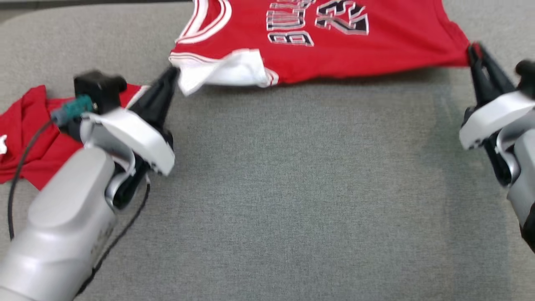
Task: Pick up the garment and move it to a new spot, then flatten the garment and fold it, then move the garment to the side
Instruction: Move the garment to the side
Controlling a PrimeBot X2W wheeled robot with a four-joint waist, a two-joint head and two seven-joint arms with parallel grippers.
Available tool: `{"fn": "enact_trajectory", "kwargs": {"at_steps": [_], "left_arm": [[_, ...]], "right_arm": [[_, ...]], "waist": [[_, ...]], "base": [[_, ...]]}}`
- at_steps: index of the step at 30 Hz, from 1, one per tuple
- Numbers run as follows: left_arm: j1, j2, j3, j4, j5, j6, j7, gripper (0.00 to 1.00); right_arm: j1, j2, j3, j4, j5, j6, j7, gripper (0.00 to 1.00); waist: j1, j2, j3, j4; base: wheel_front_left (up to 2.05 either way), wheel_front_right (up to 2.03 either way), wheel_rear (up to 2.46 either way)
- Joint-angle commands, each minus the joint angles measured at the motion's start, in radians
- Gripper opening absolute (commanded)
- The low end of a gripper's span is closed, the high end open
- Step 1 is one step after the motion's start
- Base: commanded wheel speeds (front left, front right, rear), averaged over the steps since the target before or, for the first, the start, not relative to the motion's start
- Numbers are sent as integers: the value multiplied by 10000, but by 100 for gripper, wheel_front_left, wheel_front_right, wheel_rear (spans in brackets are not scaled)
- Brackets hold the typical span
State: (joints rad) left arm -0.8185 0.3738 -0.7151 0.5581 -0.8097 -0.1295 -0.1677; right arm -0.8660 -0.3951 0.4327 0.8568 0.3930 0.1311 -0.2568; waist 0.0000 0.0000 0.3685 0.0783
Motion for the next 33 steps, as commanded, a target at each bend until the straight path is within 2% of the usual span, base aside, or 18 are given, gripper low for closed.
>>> {"fn": "enact_trajectory", "kwargs": {"at_steps": [1,10,15,20,24,29,33], "left_arm": [[246,94,-120,-90,-146,-14,43,0],[1591,845,-1074,-699,-726,-15,659,0],[2188,1350,-1731,-2055,-1631,-15,1073,0],[2528,2116,-2313,-3233,-2372,-15,1727,0],[2879,2913,-2723,-4188,-3302,-16,2383,0],[3187,3420,-3008,-4797,-3838,-16,2878,0],[3416,3816,-3193,-5288,-4258,-16,3310,0]], "right_arm": [[198,-157,278,82,146,-7,52,0],[727,-1255,3015,402,995,-11,606,0],[789,-1644,3805,435,1579,-13,478,0],[1054,-1962,4624,256,2259,-13,581,0],[1572,-2481,5808,-345,3486,-13,1501,0],[1970,-3059,6655,-1238,4835,-13,2460,0],[2315,-3793,7116,-2396,6101,-13,3020,0]], "waist": [[0,0,-365,-20],[0,0,-1321,-17],[0,0,-1714,18],[0,0,-2080,119],[0,0,-2527,119],[0,0,-2833,20],[0,0,-2947,-22]], "base": [[0,0,0],[0,0,0],[0,0,0],[0,0,0],[0,0,0],[0,0,0],[0,0,0]]}}
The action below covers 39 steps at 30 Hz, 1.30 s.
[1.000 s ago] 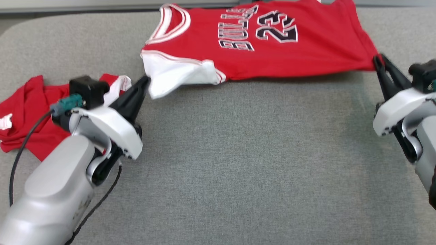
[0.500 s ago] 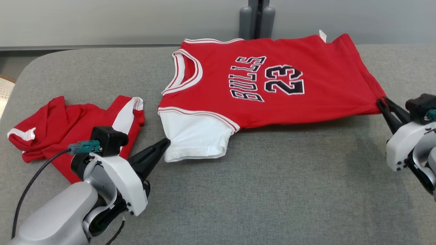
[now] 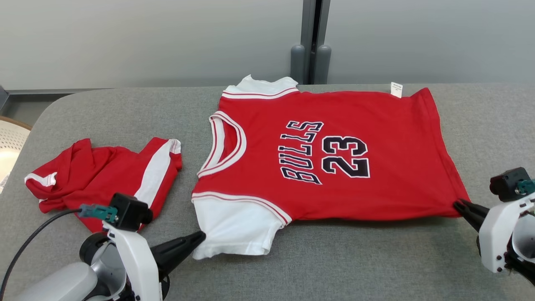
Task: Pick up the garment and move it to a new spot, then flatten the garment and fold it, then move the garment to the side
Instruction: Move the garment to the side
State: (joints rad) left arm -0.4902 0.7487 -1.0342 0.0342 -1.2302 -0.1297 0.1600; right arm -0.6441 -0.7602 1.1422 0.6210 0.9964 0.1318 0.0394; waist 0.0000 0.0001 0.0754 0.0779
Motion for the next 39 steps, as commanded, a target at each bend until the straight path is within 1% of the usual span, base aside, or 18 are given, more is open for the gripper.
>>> {"fn": "enact_trajectory", "kwargs": {"at_steps": [1,5,6,9,12,17,20,23,25,29,35,39], "left_arm": [[242,133,-32,-164,-282,-14,147,0],[521,654,-130,-644,-995,-14,714,0],[521,654,-130,-644,-995,-14,714,0],[757,1054,-248,-1054,-1347,-14,1060,0],[899,1403,-288,-1475,-1700,-14,1314,0],[1077,1830,-342,-2217,-2240,-14,1648,0],[1073,1963,-327,-2467,-2266,-14,1683,0],[904,1972,-225,-2480,-2113,-12,1575,0],[720,1925,-171,-2363,-1875,75,1493,0],[420,1583,79,-2052,-1674,242,1189,0],[-160,1289,345,-1661,-1442,229,1063,0],[-614,1077,634,-1292,-1603,201,1042,0]], "right_arm": [[164,-367,168,-326,274,-21,200,0],[523,-1132,515,-1282,1343,-21,1022,0],[523,-1132,515,-1282,1343,-21,1022,0],[750,-1656,545,-1912,2197,-21,1745,0],[1029,-2141,554,-2497,2758,-21,2209,0],[1277,-2863,629,-3287,2920,-21,2781,0],[1278,-3138,514,-3638,2882,-21,2898,0],[1102,-3204,374,-3843,2645,-21,2895,0],[983,-3198,316,-3933,2397,-21,2855,0],[627,-3012,77,-3967,2120,-21,3037,0],[127,-2816,-57,-3599,1608,-21,3461,0],[-305,-2534,-161,-3341,1407,-21,3678,0]], "waist": [[0,-1,-40,-41],[0,-1,-100,-172],[0,-1,-100,-172],[0,-1,-143,-232],[0,-1,-144,-268],[0,-1,-77,-293],[0,-1,-69,-318],[0,-1,-30,-357],[0,-1,-18,-376],[0,-1,129,-482],[0,-1,546,-607],[0,-1,928,-697]], "base": [[0,0,0],[0,0,0],[0,0,0],[0,0,0],[0,0,0],[0,0,0],[0,0,0],[0,0,0],[0,0,0],[0,0,0],[0,0,0],[0,0,0]]}}
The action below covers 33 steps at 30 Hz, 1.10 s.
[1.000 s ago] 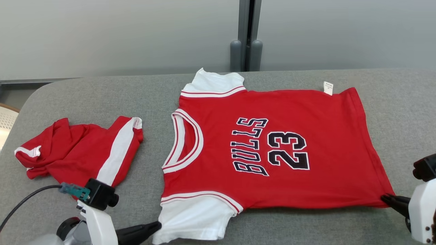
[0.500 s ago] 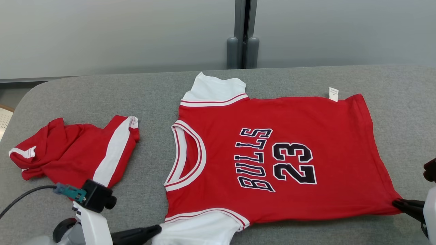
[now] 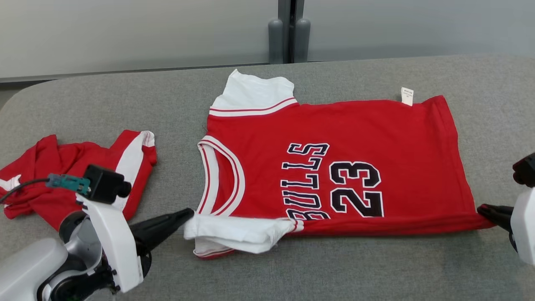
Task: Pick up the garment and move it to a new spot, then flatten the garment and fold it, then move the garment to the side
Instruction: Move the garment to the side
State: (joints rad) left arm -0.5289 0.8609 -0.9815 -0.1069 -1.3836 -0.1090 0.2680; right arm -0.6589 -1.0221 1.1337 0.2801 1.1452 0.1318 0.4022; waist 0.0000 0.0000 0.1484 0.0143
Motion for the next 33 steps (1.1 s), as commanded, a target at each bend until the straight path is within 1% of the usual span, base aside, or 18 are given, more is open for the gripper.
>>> {"fn": "enact_trajectory", "kwargs": {"at_steps": [1,3,5,9,10,13,18,19,20,21,22,23,24,26,29,33], "left_arm": [[-349,-113,168,234,-82,5,-33,0],[-581,-238,277,586,7,194,-49,0],[-813,-436,293,856,137,233,-26,0],[-1257,-793,333,1503,287,244,36,0],[-1257,-793,333,1503,287,244,36,0],[-1594,-1019,236,2055,673,374,42,0],[-1971,-1322,199,2807,1008,310,-83,0],[-2033,-1368,190,2945,1064,306,-109,0],[-2075,-1408,186,3095,1142,337,-132,11],[-2118,-1465,169,3256,1213,399,-155,53],[-2166,-1532,151,3417,1248,447,-179,85],[-2225,-1578,110,3526,1311,460,-162,95],[-2265,-1632,58,3629,1385,442,-124,100],[-2318,-1679,21,3802,1559,440,-256,100],[-2396,-1757,87,4138,1818,625,-623,100],[-2347,-1946,366,4413,1922,762,-1429,100]], "right_arm": [[-249,158,-86,161,-145,-21,77,0],[-455,290,-79,324,-317,-21,141,0],[-716,460,-100,462,-473,-21,185,0],[-1025,700,-124,672,-584,-21,112,0],[-1025,700,-124,672,-584,-21,112,0],[-1243,872,-178,877,-597,-21,20,0],[-1531,1222,-119,1159,-688,-21,-55,0],[-1612,1280,-171,1274,-718,-21,-167,45],[-1582,1375,-249,1489,-555,-21,-117,100],[-1569,1493,-296,1610,-532,-21,-144,100],[-1574,1619,-318,1672,-487,-19,-178,100],[-1622,1704,-368,1737,-510,-18,-315,100],[-1660,1772,-415,1794,-571,-19,-479,100],[-1673,1890,-535,1893,-652,-19,-970,100],[-1630,2035,-789,2078,-740,-19,-1888,100],[-1495,2207,-1003,2390,-1184,-19,-3335,100]], "waist": [[0,0,297,-81],[0,0,477,-128],[0,0,662,-184],[0,0,1002,-241],[0,0,1002,-241],[0,0,1216,-310],[0,0,1492,-450],[0,0,1536,-470],[0,0,1573,-486],[0,0,1601,-500],[0,0,1624,-511],[0,0,1655,-526],[0,0,1677,-529],[0,0,1701,-524],[0,0,1655,-498],[0,0,1482,-469]], "base": [[0,0,0],[0,0,0],[0,0,0],[0,0,0],[0,0,0],[0,0,0],[0,0,0],[0,0,0],[0,0,0],[0,0,0],[0,0,0],[0,0,0],[0,0,0],[0,0,0],[0,0,0],[0,0,0]]}}
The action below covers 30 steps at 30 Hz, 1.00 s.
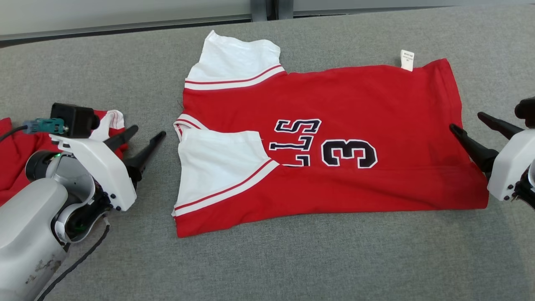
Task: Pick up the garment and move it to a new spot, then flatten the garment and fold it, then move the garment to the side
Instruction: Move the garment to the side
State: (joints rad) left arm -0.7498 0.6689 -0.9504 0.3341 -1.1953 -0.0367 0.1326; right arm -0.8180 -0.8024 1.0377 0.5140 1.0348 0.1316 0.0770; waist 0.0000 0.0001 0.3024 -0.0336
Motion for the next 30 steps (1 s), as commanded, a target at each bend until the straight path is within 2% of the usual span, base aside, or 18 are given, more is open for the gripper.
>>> {"fn": "enact_trajectory", "kwargs": {"at_steps": [1,5,7,10,12,15,18,21,22,26,28,30], "left_arm": [[-103,-62,189,22,63,87,-384,100],[161,-254,859,-53,116,371,-2012,100],[358,-382,1275,-13,116,767,-2917,100],[562,-506,1626,-16,554,1380,-3716,100],[868,-729,2001,-153,645,1540,-3908,100],[1277,-1094,2786,-576,1107,1642,-3983,100],[2048,-1827,3951,-1172,1883,1569,-3980,100],[2733,-2672,5013,-1673,2856,1496,-3986,100],[2733,-2672,5013,-1673,2856,1496,-3986,100],[3708,-3768,5967,-1898,4156,1082,-3987,100],[4268,-4437,6259,-1715,4416,732,-3986,100],[4591,-4745,6352,-1492,5015,405,-3989,100]], "right_arm": [[114,44,-84,144,-232,-17,-464,100],[277,479,-633,763,-471,-16,-2036,100],[400,738,-1119,1159,-687,-16,-2931,100],[735,1304,-2158,1493,-1126,-16,-3406,100],[885,1563,-3518,1128,-1922,-13,-3440,100],[2067,2256,-5584,269,-3394,-13,-3419,100],[3190,3009,-7378,-978,-4995,-11,-3414,100],[4449,3909,-8626,-2086,-6274,-11,-3415,100],[4449,3909,-8626,-2086,-6274,-11,-3415,100],[5534,4968,-9551,-3327,-7543,-11,-3416,100],[6016,5428,-9936,-3794,-7922,-11,-3418,100],[6427,5901,-10246,-4145,-8154,-11,-3416,100]], "waist": [[0,-1,-128,9],[0,-1,-414,59],[0,-1,-550,112],[0,-1,-726,179],[0,-1,-816,208],[0,-1,-942,283],[0,-1,-988,367],[0,-1,-1020,475],[0,-1,-1020,475],[0,-1,-1046,539],[0,-1,-1125,583],[0,-1,-1184,592]], "base": [[0,0,0],[0,0,0],[0,0,0],[0,0,0],[0,0,0],[0,0,0],[0,0,0],[0,0,0],[0,0,0],[0,0,0],[0,0,0],[0,0,0]]}}
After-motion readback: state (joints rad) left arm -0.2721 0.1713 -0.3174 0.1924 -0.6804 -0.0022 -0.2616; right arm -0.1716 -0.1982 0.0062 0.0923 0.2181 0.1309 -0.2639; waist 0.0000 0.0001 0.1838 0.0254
